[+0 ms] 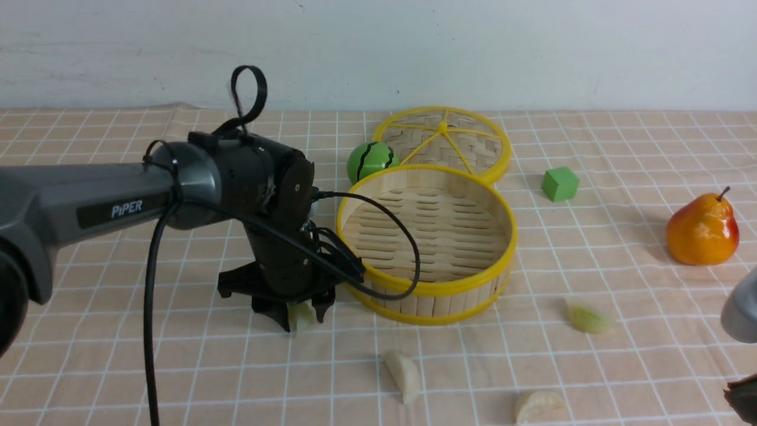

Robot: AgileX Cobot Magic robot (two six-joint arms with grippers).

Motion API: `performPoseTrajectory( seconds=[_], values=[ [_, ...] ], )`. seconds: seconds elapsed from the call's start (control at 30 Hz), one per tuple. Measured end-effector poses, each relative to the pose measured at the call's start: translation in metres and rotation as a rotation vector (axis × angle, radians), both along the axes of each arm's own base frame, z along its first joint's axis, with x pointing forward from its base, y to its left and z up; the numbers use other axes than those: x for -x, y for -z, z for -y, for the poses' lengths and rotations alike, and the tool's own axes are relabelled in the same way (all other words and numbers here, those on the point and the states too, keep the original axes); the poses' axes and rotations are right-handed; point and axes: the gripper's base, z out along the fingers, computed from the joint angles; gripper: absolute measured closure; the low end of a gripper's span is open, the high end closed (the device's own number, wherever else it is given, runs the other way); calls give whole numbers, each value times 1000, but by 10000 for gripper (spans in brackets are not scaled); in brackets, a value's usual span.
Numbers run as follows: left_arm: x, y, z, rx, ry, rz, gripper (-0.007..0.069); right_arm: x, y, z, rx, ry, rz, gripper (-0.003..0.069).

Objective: Put the dumplings into the steamer on the table with the brown tablecloth.
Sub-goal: 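Reach for and grasp a dumpling on the table with the left gripper, then place the dumpling into the bamboo steamer basket with the left gripper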

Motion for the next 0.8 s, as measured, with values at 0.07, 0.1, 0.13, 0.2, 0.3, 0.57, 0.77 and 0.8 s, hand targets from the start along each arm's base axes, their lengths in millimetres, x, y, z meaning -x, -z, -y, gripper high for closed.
performPoseTrajectory(
  seconds=[0.07,0.1,0.13,0.2,0.3,0.57,0.77,0.8],
  values=[
    [0,2,0,-2,-4,-3,386,0,0,0,2,0,1,662],
    [-1,2,0,-6,-5,-4,438,0,0,0,3,0,2,662],
    [-1,2,0,-6,-5,-4,441,0,0,0,4,0,3,662],
    [-1,2,-1,-13,-1,-2,446,0,0,0,5,0,4,660],
    [-1,2,-3,-49,15,-2,446,0,0,0,5,0,4,659],
    [-3,-45,-9,-115,104,64,446,0,0,0,5,0,4,659],
    [1,-121,28,6,229,247,446,2,-2,2,-7,8,12,659],
    [2,-128,38,21,253,272,446,3,-3,3,-15,13,18,659]
  ],
)
